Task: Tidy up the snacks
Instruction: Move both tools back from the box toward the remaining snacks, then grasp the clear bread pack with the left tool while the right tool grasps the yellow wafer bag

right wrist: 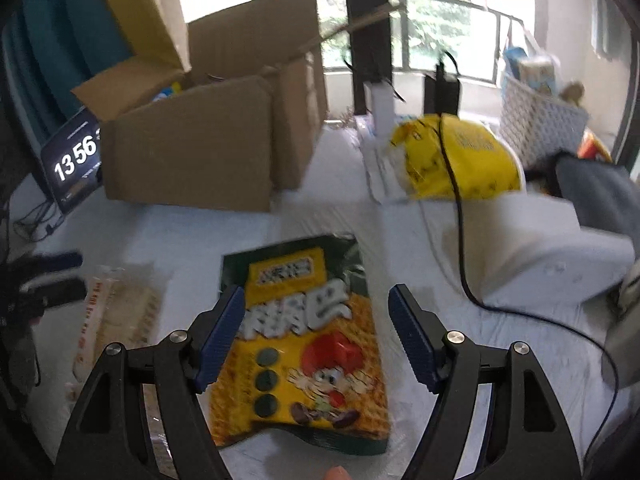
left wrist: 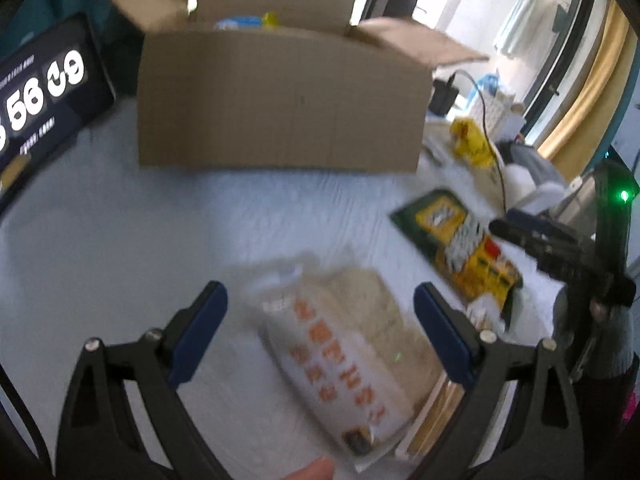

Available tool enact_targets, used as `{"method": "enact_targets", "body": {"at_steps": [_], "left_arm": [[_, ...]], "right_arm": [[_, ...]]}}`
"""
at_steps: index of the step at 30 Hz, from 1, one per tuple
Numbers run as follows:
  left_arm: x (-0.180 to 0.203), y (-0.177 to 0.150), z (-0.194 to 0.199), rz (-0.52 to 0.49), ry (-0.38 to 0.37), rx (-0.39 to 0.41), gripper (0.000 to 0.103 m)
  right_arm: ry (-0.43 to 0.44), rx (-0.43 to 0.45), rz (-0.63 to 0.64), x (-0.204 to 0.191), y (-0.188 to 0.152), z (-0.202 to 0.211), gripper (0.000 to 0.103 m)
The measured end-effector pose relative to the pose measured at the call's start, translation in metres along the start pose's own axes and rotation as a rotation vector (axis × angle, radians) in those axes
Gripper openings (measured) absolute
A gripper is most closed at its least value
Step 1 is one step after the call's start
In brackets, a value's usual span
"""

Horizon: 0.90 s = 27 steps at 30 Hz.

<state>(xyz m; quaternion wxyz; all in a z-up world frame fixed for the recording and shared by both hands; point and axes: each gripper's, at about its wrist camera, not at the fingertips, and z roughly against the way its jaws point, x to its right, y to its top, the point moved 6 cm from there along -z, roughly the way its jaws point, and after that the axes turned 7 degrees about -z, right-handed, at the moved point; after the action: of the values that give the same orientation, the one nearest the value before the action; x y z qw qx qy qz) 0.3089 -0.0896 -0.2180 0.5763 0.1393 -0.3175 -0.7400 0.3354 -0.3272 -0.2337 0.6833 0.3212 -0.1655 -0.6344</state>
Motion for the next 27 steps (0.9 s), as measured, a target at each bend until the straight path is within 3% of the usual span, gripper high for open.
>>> {"method": "enact_targets", "body": {"at_steps": [9, 16, 24, 27], "left_arm": [[0.005, -0.032, -0.016, 0.001, -0.004, -0.094, 0.095], [0.016, -0.029, -0.022, -0.028, -0.020, -0.105, 0.095], [0.033, -0.020, -0.038, -0.092, 0.013, -0.101, 0.099], [0.041, -0.018, -0.048, -0.138, 0.060, -0.104, 0.102]], "right_arm": [[0.082, -0.114, -0.091, 0.010, -0.017, -0.023, 0.077], [0.089, -0.100, -0.012, -0.005, -0.025, -0.025, 0.091], [0.019, -0.089, 0.078, -0.021, -0.032, -0.031, 0.093], [0.012, -0.089, 0.091, -0.022, -0.032, -0.031, 0.094]]}}
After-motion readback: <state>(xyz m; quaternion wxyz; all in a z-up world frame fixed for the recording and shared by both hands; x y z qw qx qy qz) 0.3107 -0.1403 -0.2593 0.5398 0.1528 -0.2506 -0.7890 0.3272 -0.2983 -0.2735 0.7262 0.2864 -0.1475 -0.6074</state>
